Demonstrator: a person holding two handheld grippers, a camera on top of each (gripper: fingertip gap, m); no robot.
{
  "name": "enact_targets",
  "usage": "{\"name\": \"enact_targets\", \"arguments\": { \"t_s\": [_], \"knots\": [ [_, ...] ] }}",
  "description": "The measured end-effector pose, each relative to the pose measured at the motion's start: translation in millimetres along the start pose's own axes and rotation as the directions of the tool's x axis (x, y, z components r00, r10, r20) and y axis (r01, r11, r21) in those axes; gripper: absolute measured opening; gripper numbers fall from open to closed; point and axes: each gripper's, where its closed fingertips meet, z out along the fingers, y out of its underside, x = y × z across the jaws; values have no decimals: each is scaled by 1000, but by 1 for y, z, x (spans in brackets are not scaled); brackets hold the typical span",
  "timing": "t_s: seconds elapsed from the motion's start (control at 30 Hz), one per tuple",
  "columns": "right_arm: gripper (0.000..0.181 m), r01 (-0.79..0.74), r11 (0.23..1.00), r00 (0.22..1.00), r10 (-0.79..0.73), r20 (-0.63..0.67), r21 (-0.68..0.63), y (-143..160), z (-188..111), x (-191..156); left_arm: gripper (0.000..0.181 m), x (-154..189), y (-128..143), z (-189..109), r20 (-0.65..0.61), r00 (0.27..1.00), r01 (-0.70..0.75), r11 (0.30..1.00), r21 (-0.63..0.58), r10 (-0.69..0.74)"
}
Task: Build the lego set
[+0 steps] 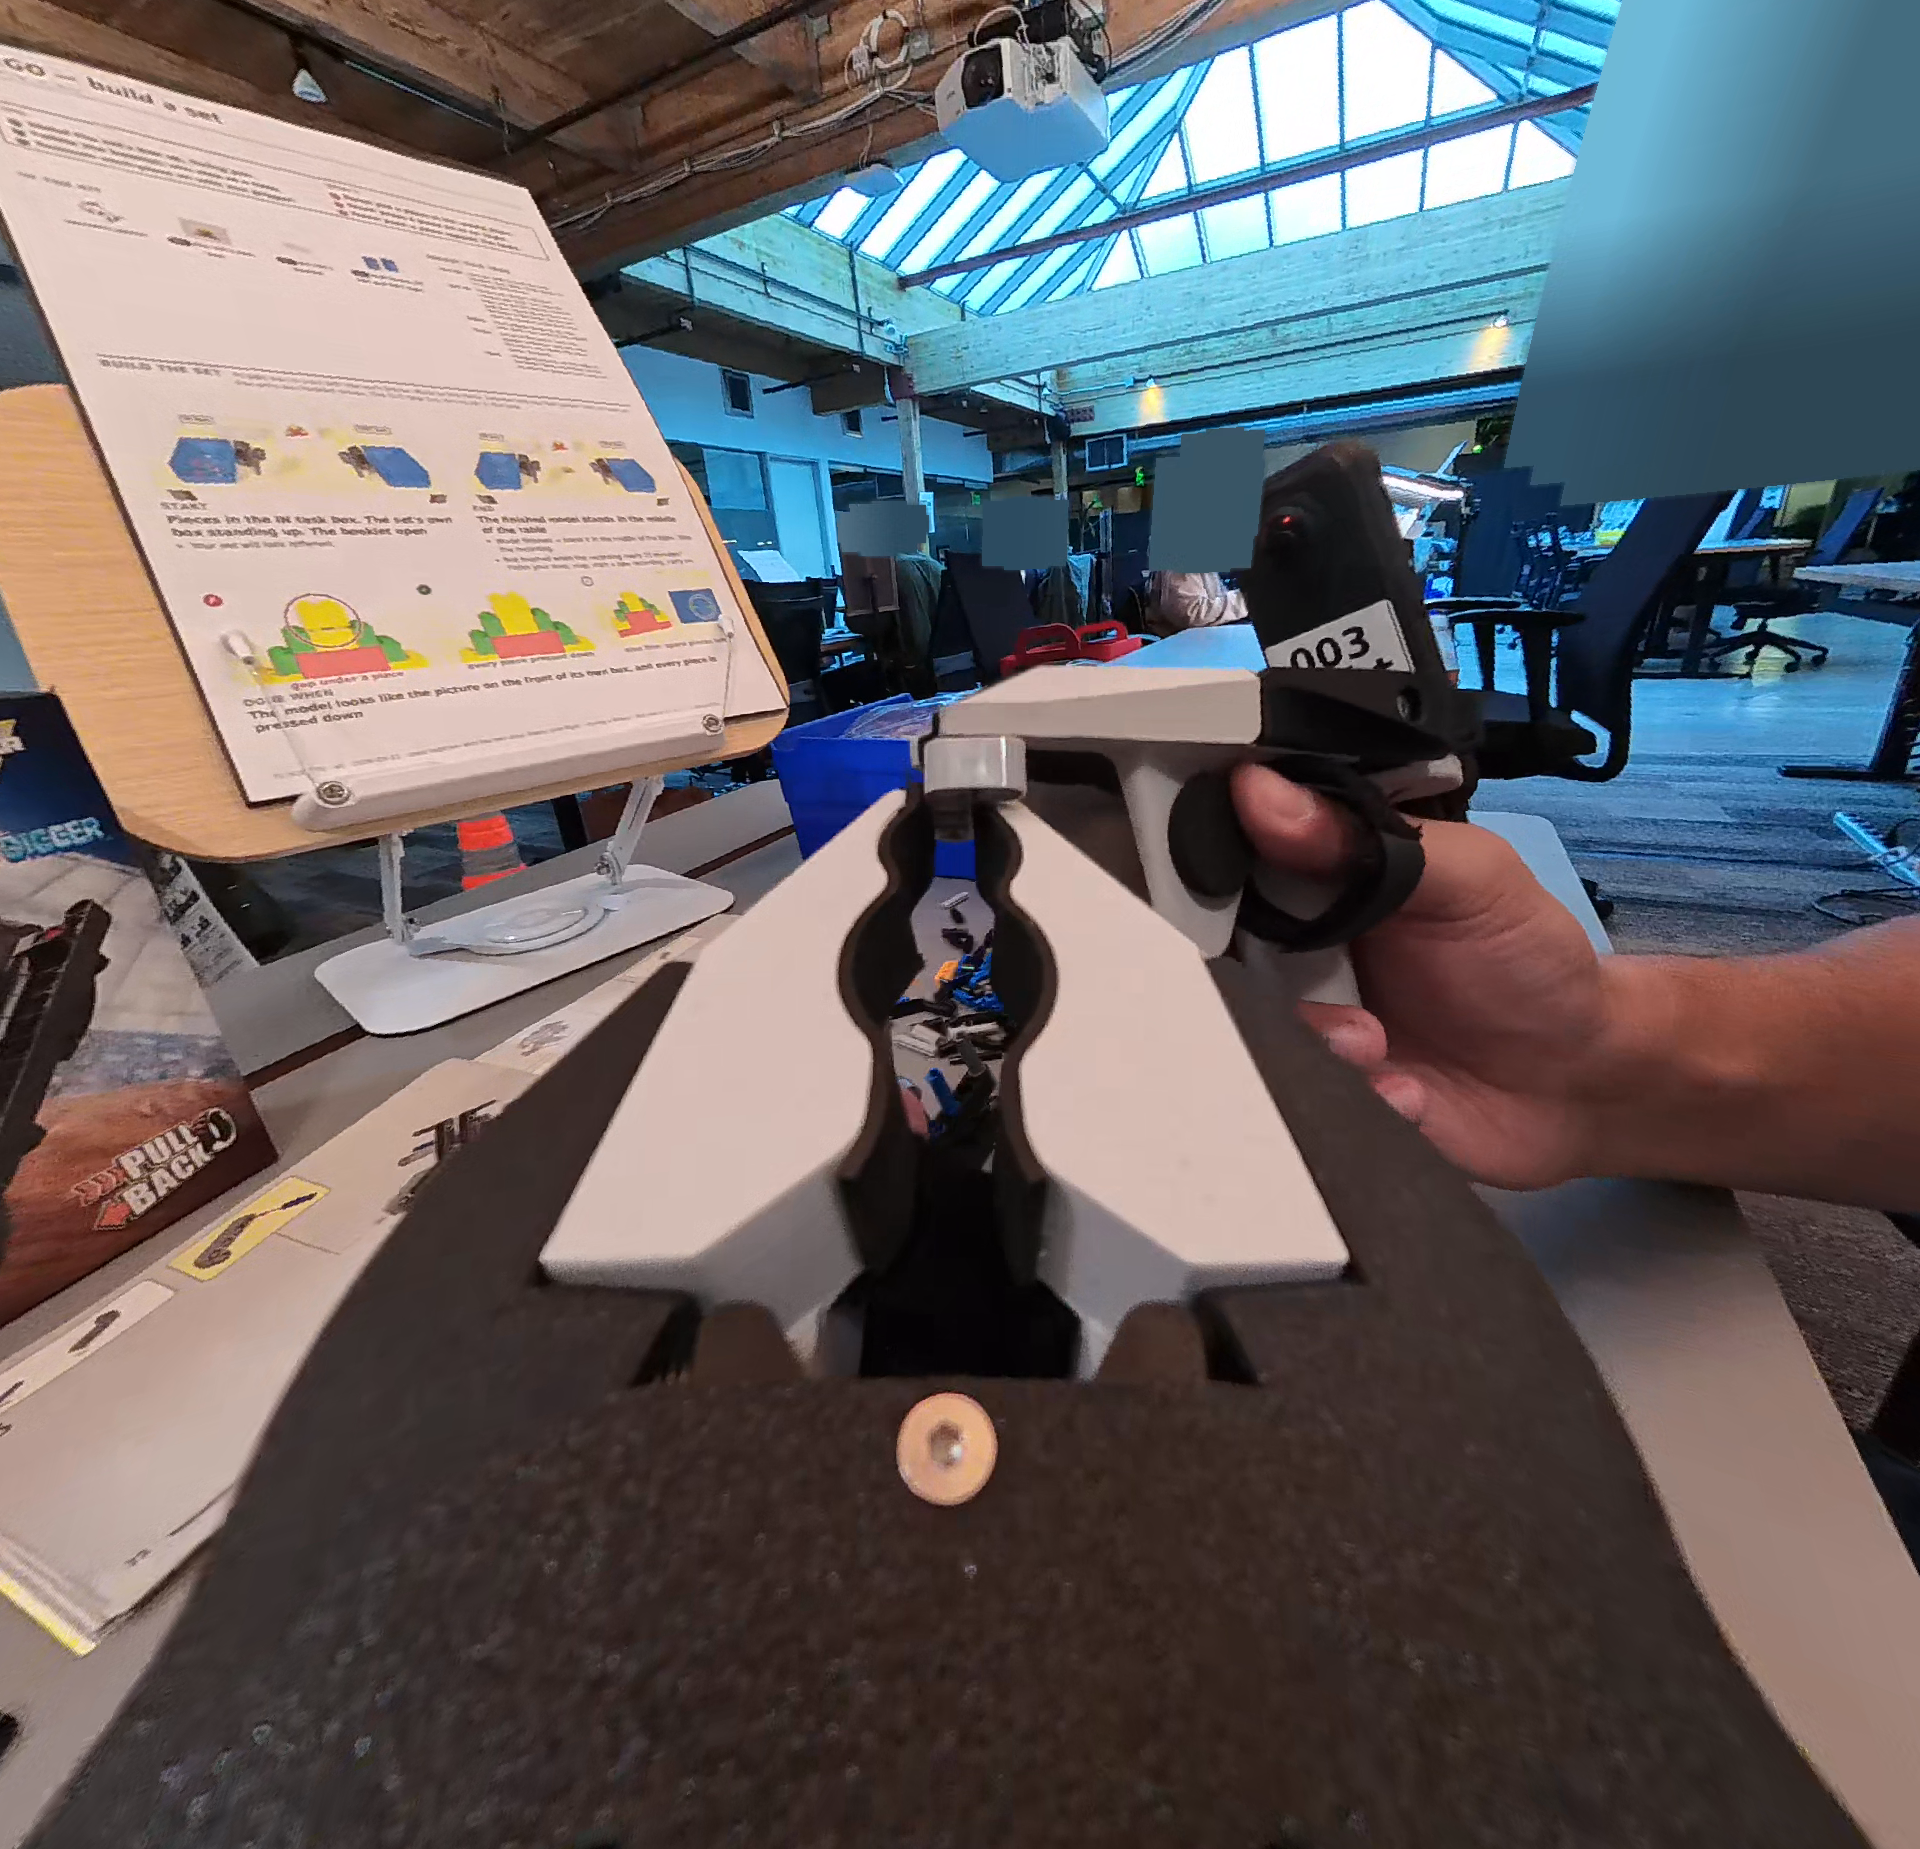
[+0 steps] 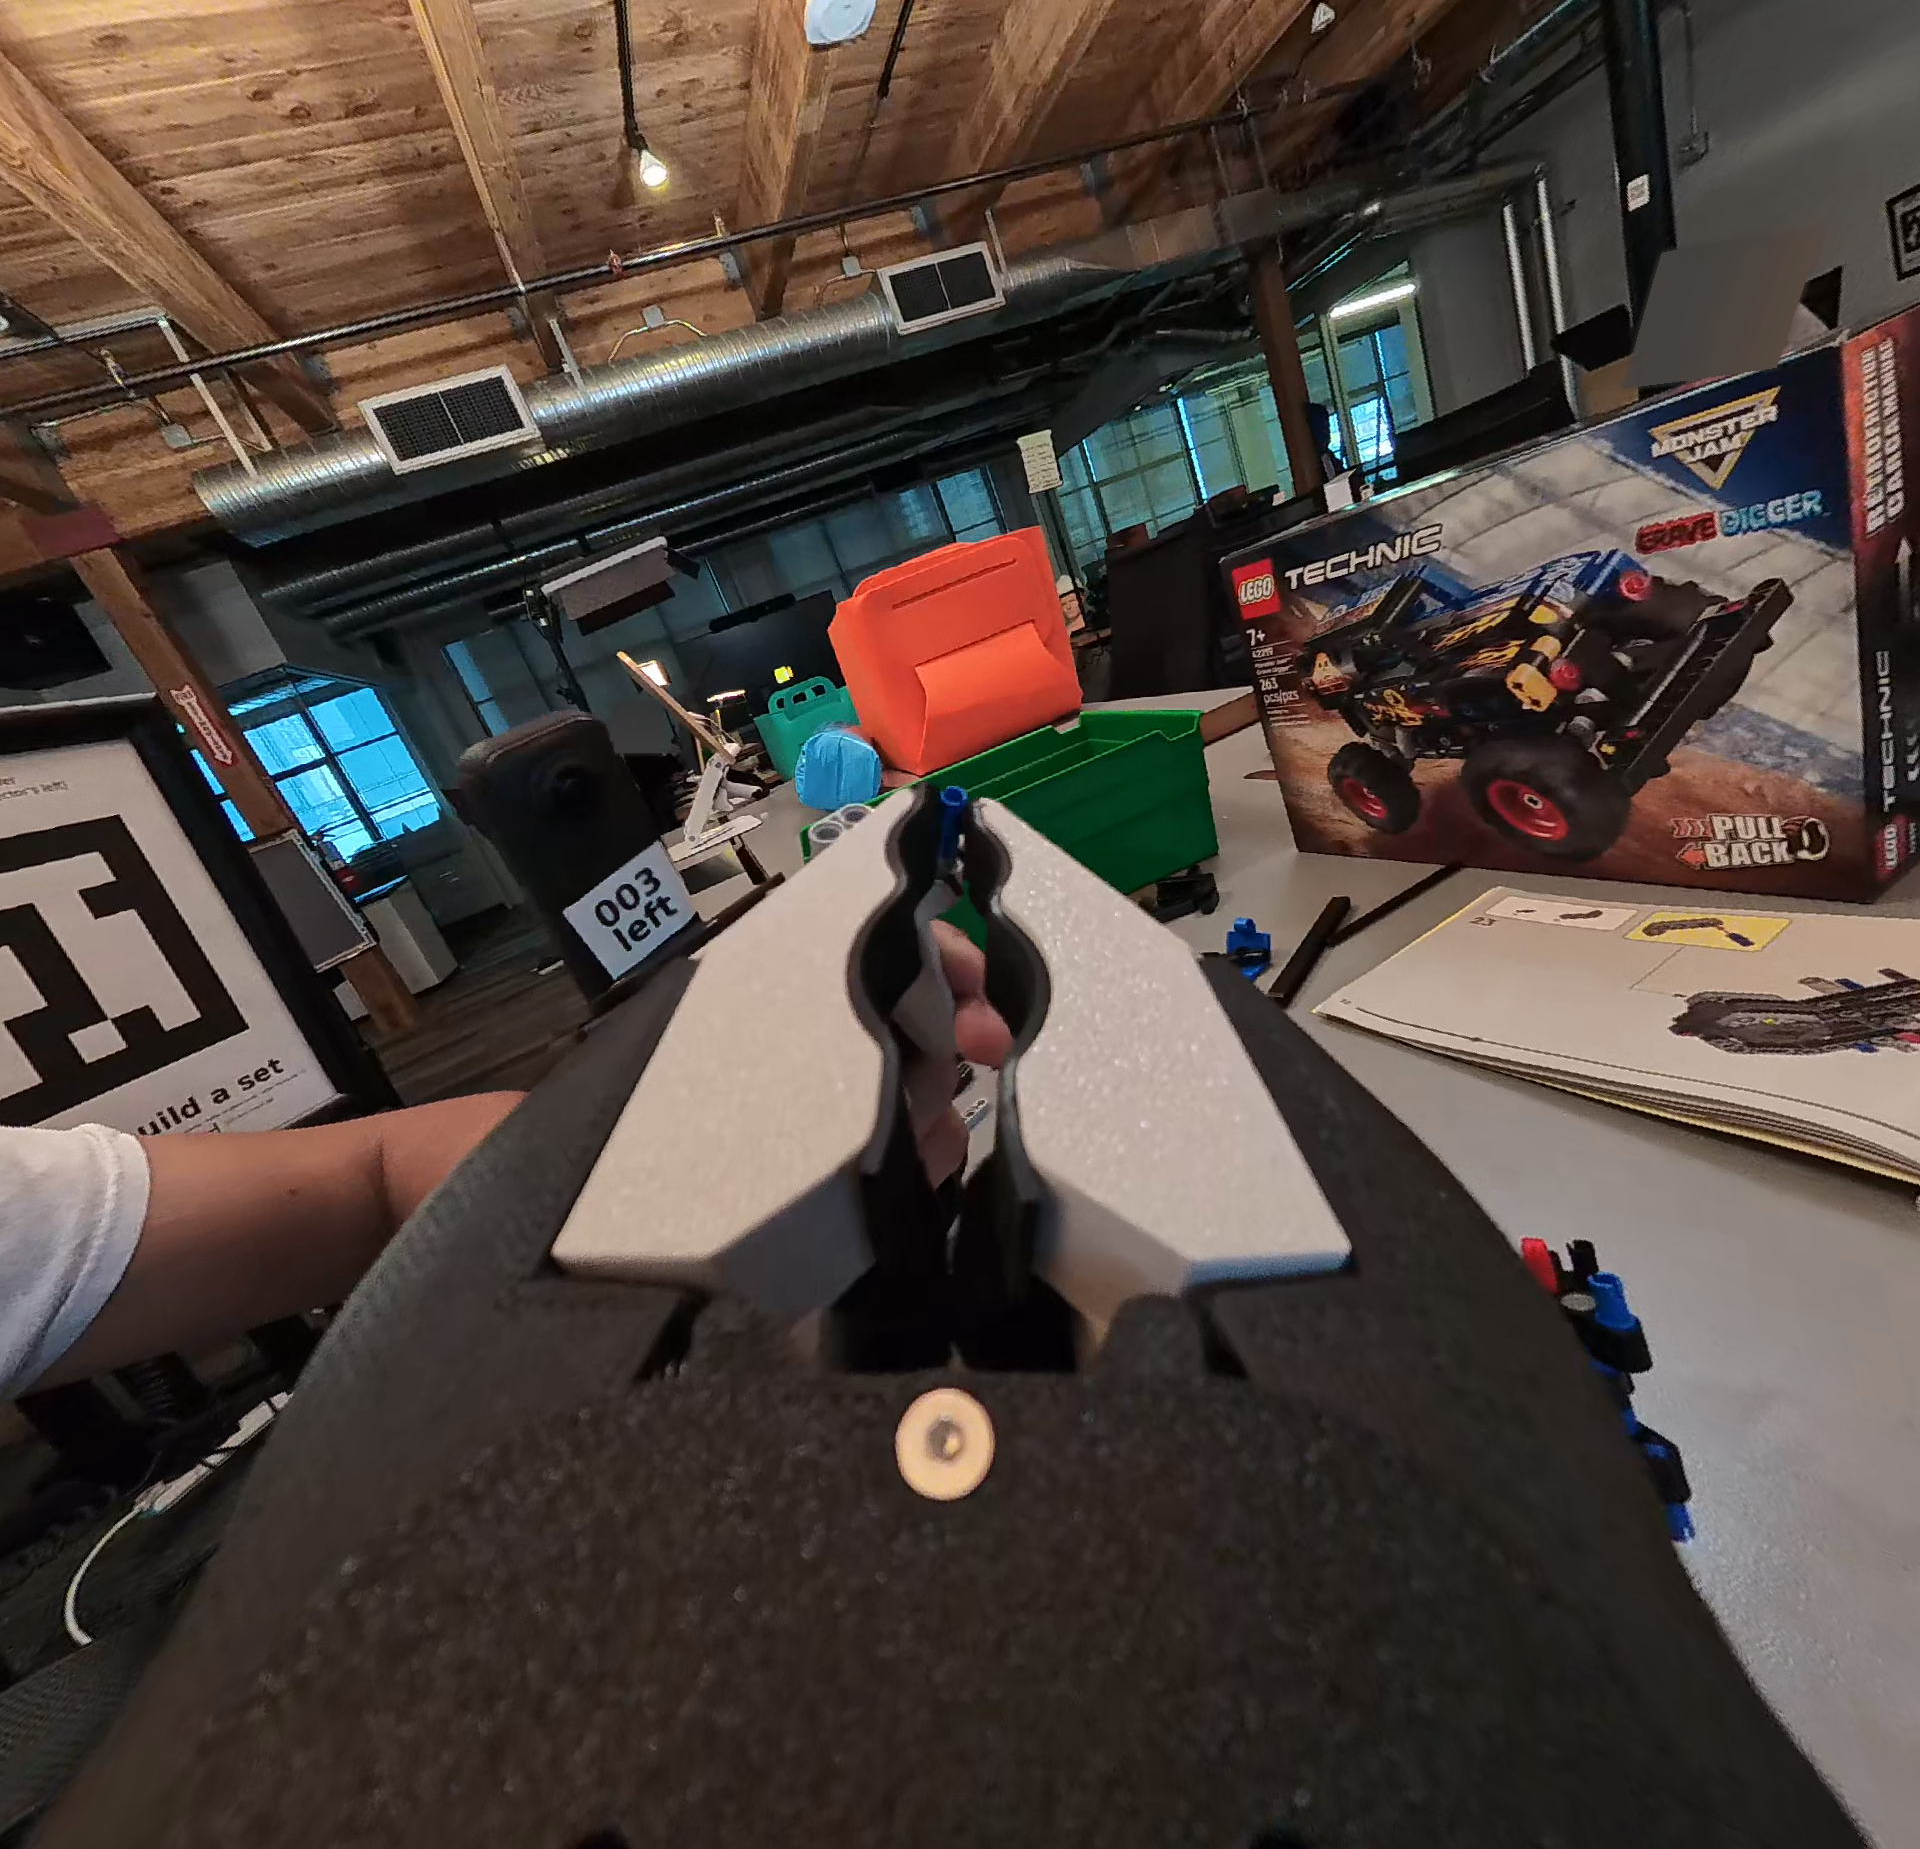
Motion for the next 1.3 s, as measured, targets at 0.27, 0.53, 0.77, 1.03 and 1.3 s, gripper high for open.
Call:
{"name": "enact_targets", "arguments": {
  "t_s": [0.27, 0.53, 0.77, 1.03, 1.3],
  "knots": [
    [4, -10, 1000, 1000, 10, 1, -19, 4, -6, 4, 6, 2, 1, -2, 7, 996, -87, 996, -10, 87],
    [3, -31, 999, 999, 31, -4, 11, 2, -6, 4, 6, 1, 2, 0, 24, 994, -110, 994, -19, 111],
    [3, 4, 1000, 1000, -4, 5, -6, 6, -3, 0, 6, 0, 4, -1, 14, 997, -81, 996, -24, 81],
    [3, 40, 999, 998, -39, 51, -20, 6, -4, -6, 6, 4, -1, -3, -42, 999, 1, 1000, -7, -1],
    [3, 135, 989, 990, -133, 37, -58, 10, -8, -7, 5, 8, 3, -4, -75, 997, 16, 998, -55, -20]
  ]
}}
